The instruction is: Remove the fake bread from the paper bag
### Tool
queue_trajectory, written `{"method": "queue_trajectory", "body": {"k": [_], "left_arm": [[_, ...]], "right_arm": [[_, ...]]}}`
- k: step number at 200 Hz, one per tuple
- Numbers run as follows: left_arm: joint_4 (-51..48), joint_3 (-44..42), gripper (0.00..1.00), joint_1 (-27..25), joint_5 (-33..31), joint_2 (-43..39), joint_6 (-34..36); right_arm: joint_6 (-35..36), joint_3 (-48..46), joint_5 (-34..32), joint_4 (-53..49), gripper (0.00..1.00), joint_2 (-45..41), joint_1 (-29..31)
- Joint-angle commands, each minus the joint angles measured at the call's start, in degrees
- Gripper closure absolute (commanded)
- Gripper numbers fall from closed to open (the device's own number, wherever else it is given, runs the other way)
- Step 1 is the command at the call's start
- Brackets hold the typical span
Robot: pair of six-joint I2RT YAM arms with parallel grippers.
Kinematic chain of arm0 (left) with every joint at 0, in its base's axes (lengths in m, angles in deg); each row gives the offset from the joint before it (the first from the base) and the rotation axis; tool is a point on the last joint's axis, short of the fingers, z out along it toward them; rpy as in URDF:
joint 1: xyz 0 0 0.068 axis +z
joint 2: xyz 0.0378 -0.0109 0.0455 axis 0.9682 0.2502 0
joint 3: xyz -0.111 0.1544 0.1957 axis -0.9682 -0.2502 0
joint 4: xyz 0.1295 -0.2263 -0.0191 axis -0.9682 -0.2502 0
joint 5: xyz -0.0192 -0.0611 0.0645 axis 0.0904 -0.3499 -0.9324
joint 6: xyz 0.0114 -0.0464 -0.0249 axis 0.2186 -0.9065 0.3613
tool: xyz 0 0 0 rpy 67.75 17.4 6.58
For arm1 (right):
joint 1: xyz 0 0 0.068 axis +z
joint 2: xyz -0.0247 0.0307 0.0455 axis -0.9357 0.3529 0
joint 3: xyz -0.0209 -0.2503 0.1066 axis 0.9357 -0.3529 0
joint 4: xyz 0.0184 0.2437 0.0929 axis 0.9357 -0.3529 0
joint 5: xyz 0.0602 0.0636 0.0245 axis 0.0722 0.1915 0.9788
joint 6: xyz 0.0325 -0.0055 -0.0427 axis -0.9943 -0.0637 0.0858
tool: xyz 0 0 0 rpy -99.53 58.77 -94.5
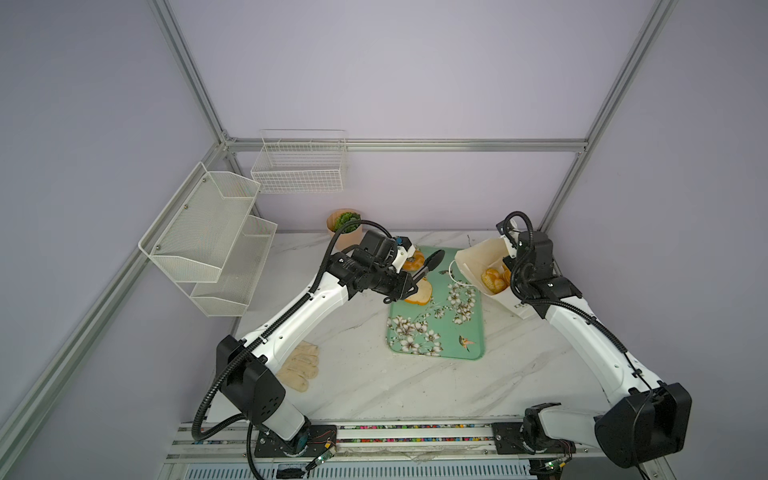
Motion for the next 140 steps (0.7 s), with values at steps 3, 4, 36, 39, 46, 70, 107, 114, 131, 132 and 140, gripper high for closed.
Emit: {"method": "queue_trajectory", "body": {"k": [3,4,36,39,46,70,107,114,131,132,140], "left_arm": [[2.6,5.5,0.78,1.0,2.9,-0.9,2.2],[2.6,5.6,0.78,1.0,3.0,-0.9,2.2],[-1.9,10.1,0.77,1.1,4.9,-0.3,4.0],[-2.4,10.6,0.77,1.1,4.9,-0.2,4.2],[-3.6,11.9,0.77,1.1,5.0,0.0,5.0],[-7.0,16.0,0.77,0.4,5.8,0.7,7.1],[-12.6,20.2,0.77,-6.2,4.6,3.5,9.2],[-13.9,20.9,0.77,-7.9,3.3,4.1,9.5],[-16.2,21.4,0.78,-10.9,0.3,5.0,9.5],[-16.2,21.3,0.78,-11.0,0.1,5.0,9.5],[-16.7,20.7,0.78,-11.9,-0.8,4.9,9.2]], "right_arm": [[5.4,-11.3,7.1,3.8,1.0,-10.5,-0.1],[5.4,-11.3,7.1,3.8,1.0,-10.5,-0.1],[-1.1,-18.3,13.6,1.7,1.0,-20.6,-0.1],[-1.5,-18.7,14.2,1.5,1.0,-21.2,-0.1],[-3.0,-19.6,15.7,1.6,1.0,-22.5,-0.1],[-7.2,-20.4,19.6,2.3,1.0,-23.7,0.0],[-12.4,-19.2,24.6,1.8,1.0,-22.3,0.0],[-14.0,-19.2,25.2,1.6,1.0,-22.5,0.0],[-17.1,-19.6,26.5,1.3,1.0,-23.5,-0.1],[-17.2,-19.6,26.6,1.2,1.0,-23.6,-0.1],[-18.5,-19.7,27.1,0.9,1.0,-24.1,-0.1]]}}
